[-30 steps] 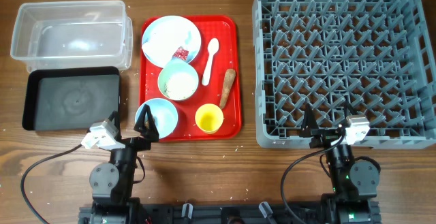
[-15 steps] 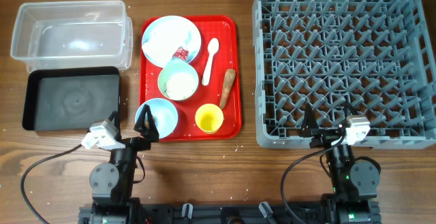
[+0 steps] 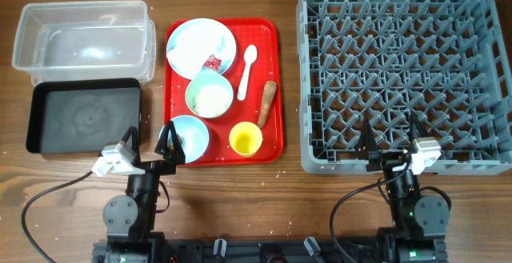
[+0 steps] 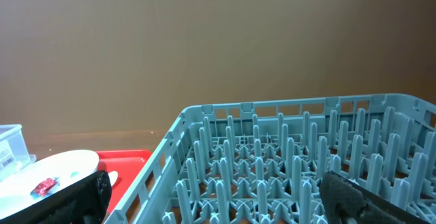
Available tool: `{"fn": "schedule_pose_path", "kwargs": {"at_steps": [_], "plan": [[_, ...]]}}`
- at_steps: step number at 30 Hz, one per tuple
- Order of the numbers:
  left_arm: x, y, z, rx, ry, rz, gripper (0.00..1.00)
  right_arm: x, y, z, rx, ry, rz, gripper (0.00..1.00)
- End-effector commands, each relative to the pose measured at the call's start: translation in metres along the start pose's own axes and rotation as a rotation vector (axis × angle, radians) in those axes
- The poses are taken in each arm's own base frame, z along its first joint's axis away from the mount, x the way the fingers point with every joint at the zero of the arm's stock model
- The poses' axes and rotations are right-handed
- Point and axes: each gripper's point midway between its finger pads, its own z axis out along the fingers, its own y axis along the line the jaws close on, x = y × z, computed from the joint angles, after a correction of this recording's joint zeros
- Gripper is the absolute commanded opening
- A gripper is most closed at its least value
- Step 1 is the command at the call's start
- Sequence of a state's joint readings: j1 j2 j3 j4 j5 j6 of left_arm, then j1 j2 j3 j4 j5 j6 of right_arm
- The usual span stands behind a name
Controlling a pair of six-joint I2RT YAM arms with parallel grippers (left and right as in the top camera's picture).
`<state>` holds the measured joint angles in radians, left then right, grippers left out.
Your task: Sort waste into correct bins and load items into the dishwasher rack
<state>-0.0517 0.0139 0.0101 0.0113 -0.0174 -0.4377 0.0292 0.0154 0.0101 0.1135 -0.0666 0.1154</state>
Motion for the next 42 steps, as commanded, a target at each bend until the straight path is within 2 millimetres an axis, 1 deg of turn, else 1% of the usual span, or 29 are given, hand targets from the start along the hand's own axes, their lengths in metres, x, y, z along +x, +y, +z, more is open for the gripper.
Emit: {"fn": "schedule_pose_path", "kwargs": {"at_steps": [1, 3, 5, 6, 8, 9, 11, 12, 14, 16, 19, 22, 24, 26, 28, 30, 32, 34, 36, 37, 42], "plan": [[0.0, 0.006, -0.001, -0.029, -0.01, 0.019, 1.0, -0.024, 0.006, -0.003, -0.024, -0.051, 0.006, 1.0], [0.0, 0.006, 0.0, -0.031, -0.006, 0.06, 1.0, -0.034, 0.007, -0.004, -0.025, -0.065, -0.014, 1.0], [-0.002, 0.001, -0.001, -0.011, -0.007, 0.135, 1.0, -0.046, 0.009, -0.006, -0.023, -0.062, -0.058, 1.0], [-0.008, -0.004, -0.001, 0.005, -0.012, 0.186, 1.0, -0.054, 0.009, -0.007, -0.021, -0.045, -0.08, 1.0], [-0.02, -0.011, -0.002, 0.01, -0.027, 0.226, 1.0, -0.064, 0.011, -0.008, -0.019, -0.019, -0.102, 1.0], [-0.03, -0.017, -0.002, 0.013, -0.036, 0.252, 1.0, -0.07, 0.011, -0.008, -0.018, -0.004, -0.113, 1.0], [-0.05, -0.028, -0.001, 0.015, -0.042, 0.277, 1.0, -0.087, 0.013, -0.008, -0.016, 0.027, -0.115, 1.0], [-0.058, -0.032, 0.002, 0.012, -0.034, 0.277, 1.0, -0.099, 0.015, -0.008, -0.015, 0.041, -0.112, 1.0], [-0.075, -0.042, 0.01, 0.0, 0.0, 0.277, 1.0, -0.12, 0.017, -0.006, -0.014, 0.056, -0.112, 1.0], [-0.086, -0.051, 0.025, -0.012, 0.065, 0.278, 1.0, -0.142, 0.019, -0.005, -0.011, 0.09, -0.109, 1.0], [-0.099, -0.065, 0.053, -0.017, 0.176, 0.307, 1.0, -0.158, 0.02, -0.001, -0.004, 0.182, -0.122, 1.0], [-0.107, -0.083, 0.088, 0.016, 0.294, 0.406, 1.0, -0.163, 0.02, 0.007, -0.004, 0.294, -0.145, 1.0], [-0.106, -0.092, 0.114, 0.029, 0.395, 0.482, 1.0, -0.159, 0.02, 0.015, -0.002, 0.382, -0.137, 1.0], [-0.093, -0.095, 0.142, 0.034, 0.529, 0.56, 1.0, -0.151, 0.019, 0.022, -0.005, 0.46, -0.128, 0.99], [-0.071, -0.093, 0.169, 0.032, 0.676, 0.604, 1.0, -0.141, 0.022, 0.033, -0.027, 0.507, -0.117, 1.0], [-0.051, -0.09, 0.189, 0.028, 0.78, 0.616, 1.0, -0.132, 0.02, 0.041, -0.028, 0.54, -0.11, 1.0], [-0.021, -0.085, 0.22, 0.026, 0.861, 0.615, 1.0, -0.119, 0.024, 0.048, -0.06, 0.587, -0.095, 1.0], [0.006, -0.078, 0.241, 0.031, 0.888, 0.617, 1.0, -0.108, 0.031, 0.051, -0.103, 0.629, -0.075, 1.0], [0.033, -0.07, 0.255, 0.037, 0.915, 0.628, 1.0, -0.098, 0.033, 0.052, -0.119, 0.669, -0.063, 1.0], [0.043, -0.065, 0.259, 0.044, 0.932, 0.644, 1.0, -0.094, 0.032, 0.053, -0.118, 0.687, -0.06, 1.0], [0.086, -0.045, 0.26, 0.048, 1.034, 0.645, 1.0, -0.075, 0.03, 0.054, -0.114, 0.765, -0.048, 1.0]]}}
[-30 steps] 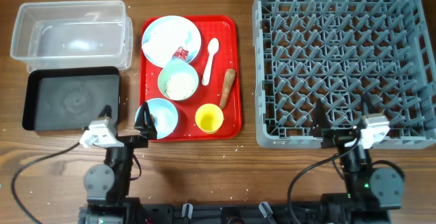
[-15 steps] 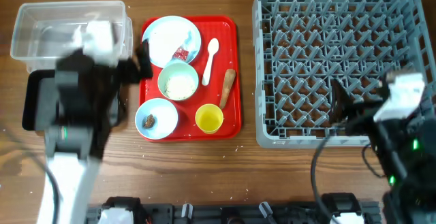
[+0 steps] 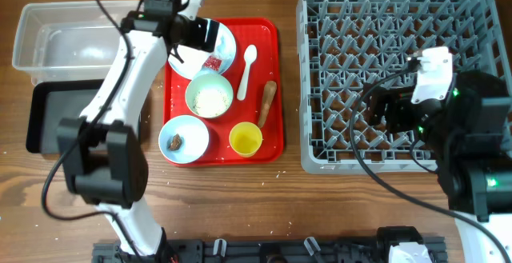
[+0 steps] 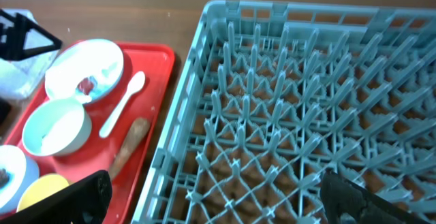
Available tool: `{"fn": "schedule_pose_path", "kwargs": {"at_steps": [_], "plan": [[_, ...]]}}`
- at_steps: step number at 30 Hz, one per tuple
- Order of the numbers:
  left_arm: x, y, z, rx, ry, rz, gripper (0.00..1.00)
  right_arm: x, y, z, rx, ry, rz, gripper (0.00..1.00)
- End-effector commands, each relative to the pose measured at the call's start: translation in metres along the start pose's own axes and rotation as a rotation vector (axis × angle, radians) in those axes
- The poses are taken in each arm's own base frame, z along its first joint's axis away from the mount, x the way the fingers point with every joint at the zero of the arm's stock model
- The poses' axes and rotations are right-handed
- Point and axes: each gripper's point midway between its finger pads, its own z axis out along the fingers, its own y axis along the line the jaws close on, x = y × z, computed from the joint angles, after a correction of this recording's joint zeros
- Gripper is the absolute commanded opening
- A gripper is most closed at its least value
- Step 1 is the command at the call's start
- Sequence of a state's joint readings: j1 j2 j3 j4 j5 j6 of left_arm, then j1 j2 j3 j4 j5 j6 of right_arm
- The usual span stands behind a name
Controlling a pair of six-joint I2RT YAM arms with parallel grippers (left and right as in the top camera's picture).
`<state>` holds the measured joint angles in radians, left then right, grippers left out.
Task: Sort waste into correct bins and load items into the dishwasher rack
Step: 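Reach the left gripper to the napkin and wrapper on the blue plate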
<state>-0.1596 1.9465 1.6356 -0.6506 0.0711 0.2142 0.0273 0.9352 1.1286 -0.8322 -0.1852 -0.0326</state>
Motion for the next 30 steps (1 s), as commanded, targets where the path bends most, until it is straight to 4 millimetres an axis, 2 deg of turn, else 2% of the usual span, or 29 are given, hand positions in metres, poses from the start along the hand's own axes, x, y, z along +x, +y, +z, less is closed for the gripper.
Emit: {"fn": "schedule_pose_path", "kwargs": {"at_steps": [1, 6, 18, 20, 22, 26, 29, 30], "plan": [[0.009, -0.007, 0.023, 0.042, 0.039, 0.039, 1.0, 0.002, 0.004, 0.006, -0.031, 0.035, -0.009, 1.0], [0.036, -0.012, 0.06, 0.081, 0.128, 0.029, 1.0, 0.012, 0.002, 0.017, -0.033, 0.095, 0.002, 1.0], [0.078, -0.022, 0.114, 0.141, 0.23, 0.016, 1.0, 0.018, 0.001, 0.026, -0.035, 0.134, 0.012, 1.0], [0.083, -0.022, 0.121, 0.143, 0.241, 0.015, 0.95, 0.019, 0.001, 0.026, -0.035, 0.139, 0.013, 1.0], [0.086, -0.021, 0.125, 0.14, 0.248, 0.014, 0.84, 0.02, 0.001, 0.026, -0.035, 0.141, 0.013, 1.0], [0.086, -0.021, 0.126, 0.139, 0.245, 0.014, 0.32, 0.02, 0.001, 0.026, -0.036, 0.143, 0.014, 1.0], [0.085, -0.021, 0.126, 0.139, 0.243, 0.014, 0.07, 0.022, 0.001, 0.026, -0.036, 0.15, 0.015, 1.0], [0.086, -0.021, 0.126, 0.139, 0.244, 0.014, 0.04, 0.023, 0.001, 0.026, -0.036, 0.153, 0.016, 1.0]]}}
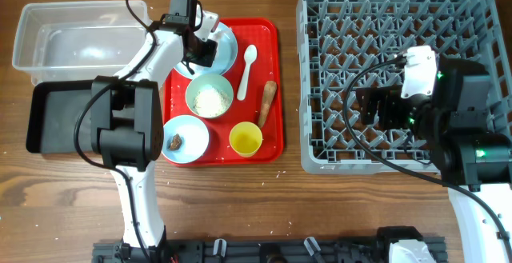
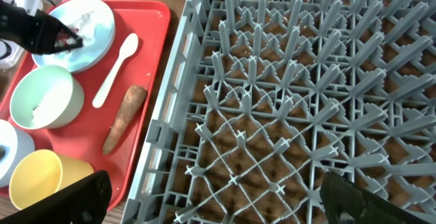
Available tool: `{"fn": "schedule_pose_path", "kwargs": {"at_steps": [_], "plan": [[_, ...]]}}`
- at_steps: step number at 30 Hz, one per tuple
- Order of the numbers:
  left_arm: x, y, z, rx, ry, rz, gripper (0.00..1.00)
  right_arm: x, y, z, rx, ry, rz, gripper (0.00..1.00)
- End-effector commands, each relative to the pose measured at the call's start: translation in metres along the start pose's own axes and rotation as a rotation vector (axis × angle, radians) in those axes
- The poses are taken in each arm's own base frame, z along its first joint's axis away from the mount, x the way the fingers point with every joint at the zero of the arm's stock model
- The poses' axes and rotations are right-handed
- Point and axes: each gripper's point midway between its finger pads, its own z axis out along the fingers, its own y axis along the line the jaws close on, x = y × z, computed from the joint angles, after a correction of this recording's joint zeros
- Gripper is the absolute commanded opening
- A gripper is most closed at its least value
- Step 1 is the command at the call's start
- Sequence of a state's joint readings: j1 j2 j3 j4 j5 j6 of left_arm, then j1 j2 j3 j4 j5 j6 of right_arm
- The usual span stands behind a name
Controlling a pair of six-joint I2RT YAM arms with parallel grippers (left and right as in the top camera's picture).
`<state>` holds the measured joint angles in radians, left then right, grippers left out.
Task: Sort waste into correct bins and load items into the dishwasher rack
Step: 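Reach the left gripper to the napkin and wrapper on the blue plate, then lift the napkin and wrapper with the left gripper into the clear bin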
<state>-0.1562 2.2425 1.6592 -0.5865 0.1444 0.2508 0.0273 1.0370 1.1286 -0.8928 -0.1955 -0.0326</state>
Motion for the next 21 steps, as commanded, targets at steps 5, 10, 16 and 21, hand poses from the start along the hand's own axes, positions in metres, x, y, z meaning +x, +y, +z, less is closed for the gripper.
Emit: {"fn": "schedule_pose_path", "kwargs": {"at_steps": [5, 10, 16, 21], "plan": [[0.001, -0.003, 0.005, 0.024, 0.01, -0.04, 0.04, -0.003, 0.003, -0.002, -0.019, -0.002, -0.016, 1.0], [-0.068, 0.025, -0.098, -0.017, -0.215, -0.255, 0.04, -0.003, 0.003, -0.002, -0.018, -0.001, -0.016, 1.0], [-0.082, 0.054, -0.193, -0.07, -0.373, -0.31, 0.04, -0.003, 0.003, -0.002, -0.019, -0.001, -0.016, 1.0], [-0.066, 0.108, -0.222, -0.174, -0.408, -0.434, 0.04, -0.006, 0.003, -0.002, -0.018, -0.014, -0.019, 0.99]]}}
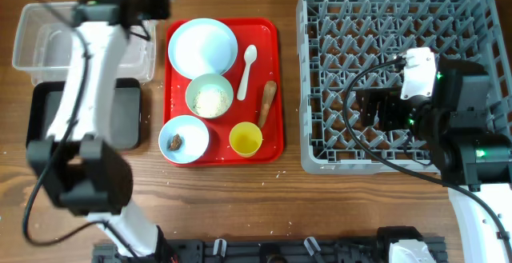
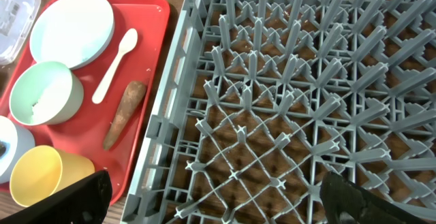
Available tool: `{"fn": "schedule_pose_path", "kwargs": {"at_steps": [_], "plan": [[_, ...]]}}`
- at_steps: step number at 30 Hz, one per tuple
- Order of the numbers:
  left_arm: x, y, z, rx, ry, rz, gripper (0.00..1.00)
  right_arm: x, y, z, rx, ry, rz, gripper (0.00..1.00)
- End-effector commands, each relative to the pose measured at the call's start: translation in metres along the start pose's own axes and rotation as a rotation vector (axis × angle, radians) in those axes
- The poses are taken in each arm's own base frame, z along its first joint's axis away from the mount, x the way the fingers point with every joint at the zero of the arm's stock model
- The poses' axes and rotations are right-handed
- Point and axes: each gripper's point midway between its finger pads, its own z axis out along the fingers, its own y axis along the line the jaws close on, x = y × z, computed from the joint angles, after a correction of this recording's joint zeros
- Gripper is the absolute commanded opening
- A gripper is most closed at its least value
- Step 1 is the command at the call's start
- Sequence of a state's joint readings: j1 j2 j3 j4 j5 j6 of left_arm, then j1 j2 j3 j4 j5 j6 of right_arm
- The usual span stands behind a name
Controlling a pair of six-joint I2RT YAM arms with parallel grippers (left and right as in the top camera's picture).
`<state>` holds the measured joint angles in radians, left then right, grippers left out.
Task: Sort waste into correct bins and load items into the dishwasher rack
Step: 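Lift the napkin and wrapper with the left gripper into the clear bin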
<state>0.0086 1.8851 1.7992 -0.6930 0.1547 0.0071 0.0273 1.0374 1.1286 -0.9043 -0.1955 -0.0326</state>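
A red tray [image 1: 274, 33] holds a bare white plate [image 1: 202, 47], a bowl with white residue [image 1: 210, 96], a blue bowl with a brown scrap [image 1: 184, 137], a yellow cup [image 1: 246, 140], a white spoon [image 1: 248, 61] and a brown stick-shaped scrap [image 1: 267, 103]. My left gripper hangs at the right end of the clear bin [image 1: 80, 43]; its jaws are too dark and small to read. No red wrapper shows. My right gripper [image 2: 218, 203] stands wide open over the grey dishwasher rack [image 2: 286, 101], nothing between its fingers.
A black tray-like bin [image 1: 48, 119] lies in front of the clear bin, partly under the left arm. The rack [image 1: 400, 7] fills the right half of the table, its tines upright. Bare wooden table [image 1: 240, 207] runs along the front.
My left gripper was down on the plate at the red wrapper; it is now over the clear bin's right end, and the plate is bare. The right arm has not moved.
Both arms were folded at the table's front edge. Then the left gripper was over the plate and the right one open above the rack. Then the left was at the red wrapper on the plate. Now the wrapper is gone from the plate and the left gripper is at the clear bin.
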Motion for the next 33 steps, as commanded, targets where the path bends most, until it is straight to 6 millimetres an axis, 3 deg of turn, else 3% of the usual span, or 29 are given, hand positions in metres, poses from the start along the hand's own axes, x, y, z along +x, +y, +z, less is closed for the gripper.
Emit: {"fn": "schedule_pose_path", "kwargs": {"at_steps": [1, 7, 10, 12, 13, 15, 16, 17, 23, 29, 31, 33], "plan": [[-0.002, 0.058, -0.008, -0.122, -0.013, -0.129, 0.04, -0.01, 0.003, -0.003, -0.018, -0.029, -0.022, 0.99], [0.018, 0.122, 0.004, -0.219, 0.031, -0.221, 0.04, -0.01, 0.003, -0.002, -0.018, -0.03, -0.021, 1.0], [0.035, 0.145, 0.016, -0.244, 0.076, -0.258, 0.04, -0.01, 0.003, -0.002, -0.018, -0.029, -0.021, 0.99], [0.046, 0.155, 0.024, -0.254, 0.106, -0.276, 0.11, -0.01, 0.003, -0.002, -0.018, -0.03, -0.022, 0.99], [0.05, 0.157, 0.028, -0.251, 0.117, -0.281, 0.22, -0.01, 0.003, -0.002, -0.018, -0.03, -0.022, 0.99], [0.054, 0.153, 0.035, -0.212, 0.131, -0.288, 0.74, -0.011, 0.003, -0.003, -0.018, -0.033, -0.022, 0.98], [0.055, 0.152, 0.037, -0.205, 0.135, -0.29, 0.91, -0.011, 0.003, -0.003, -0.018, -0.034, -0.022, 0.96], [0.055, 0.152, 0.037, -0.204, 0.133, -0.289, 1.0, -0.011, 0.003, -0.003, -0.018, -0.035, -0.022, 0.96], [0.043, 0.147, 0.029, -0.188, 0.097, -0.281, 1.0, -0.011, 0.003, -0.003, -0.018, -0.034, 0.004, 0.96], [0.021, 0.135, -0.007, -0.181, 0.035, -0.264, 1.0, -0.011, 0.003, -0.003, -0.019, -0.034, 0.004, 0.96], [0.017, 0.119, -0.022, -0.142, 0.033, -0.256, 1.0, -0.011, 0.003, -0.003, -0.019, -0.034, 0.004, 0.97], [0.02, 0.084, -0.041, -0.013, 0.066, -0.259, 1.0, -0.011, 0.003, -0.003, -0.019, -0.034, 0.004, 0.96]]}}
